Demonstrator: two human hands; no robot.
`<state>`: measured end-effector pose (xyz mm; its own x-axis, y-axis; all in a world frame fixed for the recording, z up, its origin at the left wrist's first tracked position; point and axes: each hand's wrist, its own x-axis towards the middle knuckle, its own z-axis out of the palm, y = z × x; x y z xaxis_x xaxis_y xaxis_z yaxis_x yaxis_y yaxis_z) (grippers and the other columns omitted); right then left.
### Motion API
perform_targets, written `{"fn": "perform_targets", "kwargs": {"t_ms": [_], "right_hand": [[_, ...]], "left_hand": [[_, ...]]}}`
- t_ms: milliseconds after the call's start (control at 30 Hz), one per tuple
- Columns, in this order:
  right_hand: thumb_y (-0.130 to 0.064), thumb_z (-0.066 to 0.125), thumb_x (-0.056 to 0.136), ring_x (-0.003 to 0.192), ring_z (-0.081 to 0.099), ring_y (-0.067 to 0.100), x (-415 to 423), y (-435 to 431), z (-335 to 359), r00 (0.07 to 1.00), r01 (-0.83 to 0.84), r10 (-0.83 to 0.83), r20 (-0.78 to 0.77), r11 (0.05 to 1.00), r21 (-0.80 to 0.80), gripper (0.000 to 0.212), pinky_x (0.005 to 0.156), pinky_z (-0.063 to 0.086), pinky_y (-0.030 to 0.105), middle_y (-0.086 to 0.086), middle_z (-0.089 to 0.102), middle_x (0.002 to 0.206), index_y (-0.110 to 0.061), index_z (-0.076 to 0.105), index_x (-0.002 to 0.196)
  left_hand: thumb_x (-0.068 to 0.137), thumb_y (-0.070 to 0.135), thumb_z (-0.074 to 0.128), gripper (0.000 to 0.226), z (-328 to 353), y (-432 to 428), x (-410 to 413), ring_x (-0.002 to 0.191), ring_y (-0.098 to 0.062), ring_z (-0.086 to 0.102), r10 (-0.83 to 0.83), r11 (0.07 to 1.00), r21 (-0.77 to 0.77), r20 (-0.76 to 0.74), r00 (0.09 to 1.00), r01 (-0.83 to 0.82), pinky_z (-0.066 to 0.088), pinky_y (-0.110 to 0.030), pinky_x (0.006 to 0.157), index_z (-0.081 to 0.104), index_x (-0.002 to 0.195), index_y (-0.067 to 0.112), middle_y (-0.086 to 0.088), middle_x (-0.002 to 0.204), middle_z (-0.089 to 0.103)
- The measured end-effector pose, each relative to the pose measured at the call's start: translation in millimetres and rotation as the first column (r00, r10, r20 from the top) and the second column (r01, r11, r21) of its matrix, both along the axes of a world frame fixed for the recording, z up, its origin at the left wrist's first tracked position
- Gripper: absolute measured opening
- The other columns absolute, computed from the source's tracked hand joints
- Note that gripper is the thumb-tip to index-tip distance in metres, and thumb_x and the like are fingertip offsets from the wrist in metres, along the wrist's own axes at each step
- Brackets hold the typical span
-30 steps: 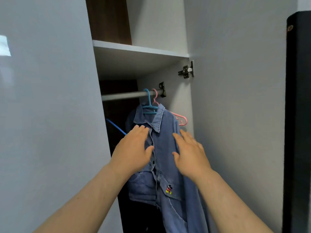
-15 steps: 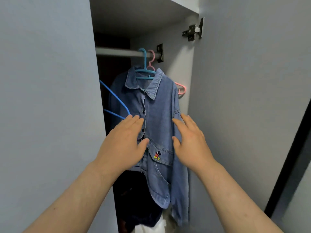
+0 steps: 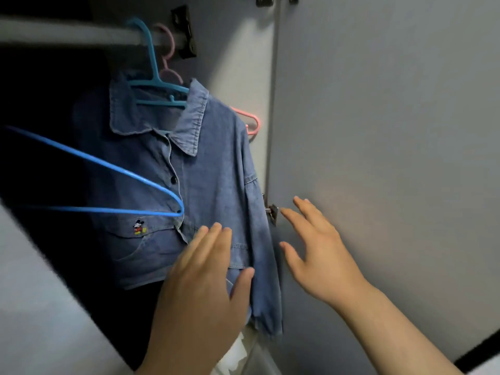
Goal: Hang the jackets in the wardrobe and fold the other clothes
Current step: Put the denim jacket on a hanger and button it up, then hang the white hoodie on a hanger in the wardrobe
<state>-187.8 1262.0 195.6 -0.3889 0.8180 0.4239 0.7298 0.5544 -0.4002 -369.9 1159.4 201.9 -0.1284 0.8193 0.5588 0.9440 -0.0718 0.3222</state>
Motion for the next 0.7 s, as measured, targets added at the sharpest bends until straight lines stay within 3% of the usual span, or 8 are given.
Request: {"fn": "perform_targets", "kwargs": {"t_ms": [100, 200, 400, 500, 567, 633, 700], "right_hand": [[-0.028, 0.061, 0.091, 0.151, 0.014, 0.018, 4.0, -11.2, 24.6, 0.999, 0.035, -0.032, 0.042, 0.997, -0.068, 0.062, 0.120, 0.019, 0.034, 0.001, 0.021, 0.163, -0.023, 0.040, 0.148], [-0.030, 0.061, 0.091, 0.151, 0.013, 0.018, 19.0, -32.0, 50.0, 0.994, 0.080, -0.064, 0.094, 0.980, -0.180, 0.063, 0.120, 0.018, 0.032, 0.001, 0.021, 0.163, -0.023, 0.039, 0.150], [-0.030, 0.060, 0.091, 0.151, 0.018, 0.025, 50.1, -94.7, 104.5, 0.976, 0.163, -0.110, 0.187, 0.940, -0.299, 0.060, 0.118, 0.028, 0.041, 0.006, 0.022, 0.162, -0.020, 0.041, 0.147], [-0.030, 0.059, 0.090, 0.150, 0.022, 0.026, 59.8, -130.9, 127.6, 0.975, 0.195, -0.147, 0.169, 0.929, -0.313, 0.058, 0.115, 0.033, 0.043, 0.006, 0.025, 0.161, -0.020, 0.043, 0.145], [-0.031, 0.057, 0.090, 0.148, 0.025, 0.024, 66.3, -151.1, 141.8, 0.971, 0.225, -0.188, 0.146, 0.927, -0.300, 0.057, 0.116, 0.033, 0.040, 0.004, 0.027, 0.160, -0.022, 0.044, 0.144], [-0.032, 0.057, 0.090, 0.148, 0.026, 0.021, 74.1, -167.5, 155.1, 0.964, 0.259, -0.229, 0.133, 0.921, -0.291, 0.056, 0.117, 0.027, 0.030, 0.002, 0.029, 0.159, -0.023, 0.045, 0.144], [-0.031, 0.058, 0.091, 0.147, 0.027, 0.018, 83.8, -181.9, 167.0, 0.954, 0.298, -0.272, 0.126, 0.911, -0.287, 0.055, 0.115, 0.021, 0.020, 0.000, 0.030, 0.159, -0.023, 0.045, 0.144]], "left_hand": [[0.082, 0.045, 0.047, 0.071, 16.1, 1.0, 3.8, 0.128, -0.043, 0.051, -0.009, 0.995, -0.101, 0.056, 0.998, 0.015, 0.036, -0.040, 0.108, 0.058, 0.129, -0.008, -0.024, 0.136, 0.056], [0.079, 0.039, 0.057, 0.070, 41.7, -3.3, 2.6, 0.124, -0.046, 0.054, -0.002, 0.970, -0.243, 0.030, 1.000, 0.009, 0.045, -0.055, 0.100, 0.057, 0.128, -0.011, -0.028, 0.133, 0.057], [0.082, 0.032, 0.073, 0.075, 98.8, -33.2, 3.1, 0.137, -0.041, 0.041, -0.136, 0.876, -0.471, -0.035, 0.990, 0.104, 0.039, -0.051, 0.110, 0.046, 0.141, -0.005, -0.024, 0.145, 0.047], [0.086, 0.040, 0.068, 0.074, 124.2, -51.5, 8.8, 0.139, -0.037, 0.040, -0.186, 0.863, -0.480, -0.015, 0.982, 0.156, 0.037, -0.048, 0.110, 0.045, 0.142, -0.002, -0.020, 0.147, 0.047], [0.082, 0.038, 0.075, 0.075, 139.6, -55.7, 15.6, 0.136, -0.038, 0.043, -0.218, 0.856, -0.477, 0.017, 0.976, 0.200, 0.039, -0.049, 0.108, 0.048, 0.139, -0.003, -0.020, 0.143, 0.050], [0.081, 0.036, 0.076, 0.073, 152.8, -56.7, 26.5, 0.134, -0.039, 0.046, -0.279, 0.857, -0.444, 0.025, 0.960, 0.260, 0.040, -0.050, 0.106, 0.050, 0.136, -0.004, -0.020, 0.140, 0.053], [0.087, 0.043, 0.065, 0.071, 166.9, -58.6, 38.4, 0.139, -0.035, 0.041, -0.320, 0.858, -0.404, 0.061, 0.945, 0.316, 0.037, -0.047, 0.110, 0.048, 0.140, 0.000, -0.016, 0.146, 0.049]]}}
